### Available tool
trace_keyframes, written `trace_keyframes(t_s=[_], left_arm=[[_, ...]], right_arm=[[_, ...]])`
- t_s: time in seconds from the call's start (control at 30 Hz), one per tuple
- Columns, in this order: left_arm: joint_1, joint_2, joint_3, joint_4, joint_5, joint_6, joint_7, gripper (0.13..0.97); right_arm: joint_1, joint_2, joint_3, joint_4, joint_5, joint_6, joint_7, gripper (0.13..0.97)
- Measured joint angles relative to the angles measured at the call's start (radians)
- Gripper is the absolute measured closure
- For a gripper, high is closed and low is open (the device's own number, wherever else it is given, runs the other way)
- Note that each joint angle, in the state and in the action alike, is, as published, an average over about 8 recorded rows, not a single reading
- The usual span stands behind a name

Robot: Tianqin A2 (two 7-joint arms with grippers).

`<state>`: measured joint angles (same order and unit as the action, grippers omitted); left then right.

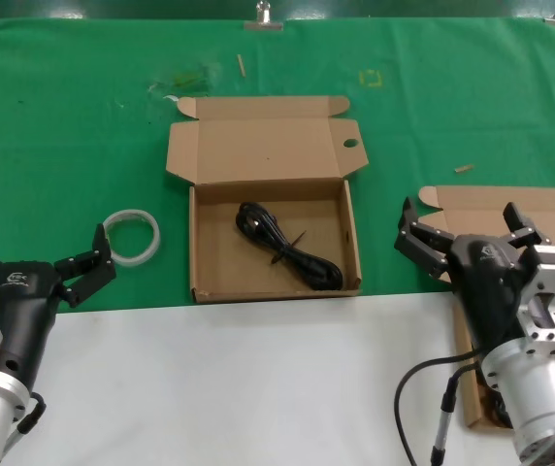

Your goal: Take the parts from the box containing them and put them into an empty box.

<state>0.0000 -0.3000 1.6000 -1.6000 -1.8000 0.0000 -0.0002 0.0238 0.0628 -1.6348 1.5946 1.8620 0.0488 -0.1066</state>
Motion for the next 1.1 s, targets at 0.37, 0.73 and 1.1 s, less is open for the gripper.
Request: trace_keyframes(t_s=[0.37,0.73,1.1], left_arm=[[0.0,0.0,0.0,0.0,0.0,0.0,0.0,0.132],[0.0,0.0,0.0,0.0,0.0,0.0,0.0,0.132],[0.0,0.0,0.0,0.0,0.0,0.0,0.0,0.132]], right_arm=[[-0.011,0.0,0.017,0.003,-0.03,-0.024,0.052,0.129],[-0.012,0.0,0.017,0.003,-0.03,-0.024,0.052,0.129],[-0.012,0.0,0.017,0.003,-0.03,-0.024,0.052,0.129]])
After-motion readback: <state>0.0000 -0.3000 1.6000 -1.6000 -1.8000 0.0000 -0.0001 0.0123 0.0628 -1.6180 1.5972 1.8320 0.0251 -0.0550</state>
